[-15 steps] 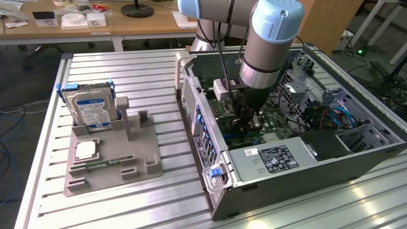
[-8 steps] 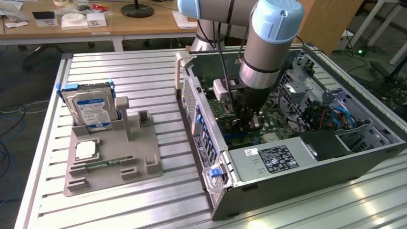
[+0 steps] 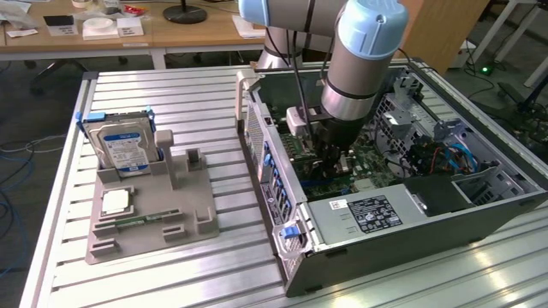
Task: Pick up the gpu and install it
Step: 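Insert the gpu into the slot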
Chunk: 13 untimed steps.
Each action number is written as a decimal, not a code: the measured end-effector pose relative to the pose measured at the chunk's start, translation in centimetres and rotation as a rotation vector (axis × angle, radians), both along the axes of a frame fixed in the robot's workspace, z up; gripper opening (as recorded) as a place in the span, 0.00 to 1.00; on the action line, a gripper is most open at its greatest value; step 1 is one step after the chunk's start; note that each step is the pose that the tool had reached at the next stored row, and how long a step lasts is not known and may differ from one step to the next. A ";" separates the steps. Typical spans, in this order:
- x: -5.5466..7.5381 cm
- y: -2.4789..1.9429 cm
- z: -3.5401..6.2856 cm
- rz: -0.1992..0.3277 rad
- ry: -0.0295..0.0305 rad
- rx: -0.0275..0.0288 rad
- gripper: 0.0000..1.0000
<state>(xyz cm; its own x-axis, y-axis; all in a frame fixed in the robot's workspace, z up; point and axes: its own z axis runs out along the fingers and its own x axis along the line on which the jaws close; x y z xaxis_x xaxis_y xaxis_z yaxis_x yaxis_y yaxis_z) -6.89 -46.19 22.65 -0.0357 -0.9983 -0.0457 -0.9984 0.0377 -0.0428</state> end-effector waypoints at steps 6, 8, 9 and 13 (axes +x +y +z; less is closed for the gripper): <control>0.0 0.00 -0.11 0.000 0.0001 0.0000 0.28; 0.0 0.00 -0.12 0.000 0.0001 0.0000 0.28; 0.0 0.00 -0.14 0.000 0.0001 0.0000 0.28; 0.0 0.00 -0.22 0.000 0.0003 -0.0004 0.28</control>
<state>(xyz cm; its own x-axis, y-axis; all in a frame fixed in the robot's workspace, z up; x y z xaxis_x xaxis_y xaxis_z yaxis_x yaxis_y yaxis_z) -6.91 -46.20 22.43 -0.0359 -0.9983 -0.0453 -0.9984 0.0378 -0.0424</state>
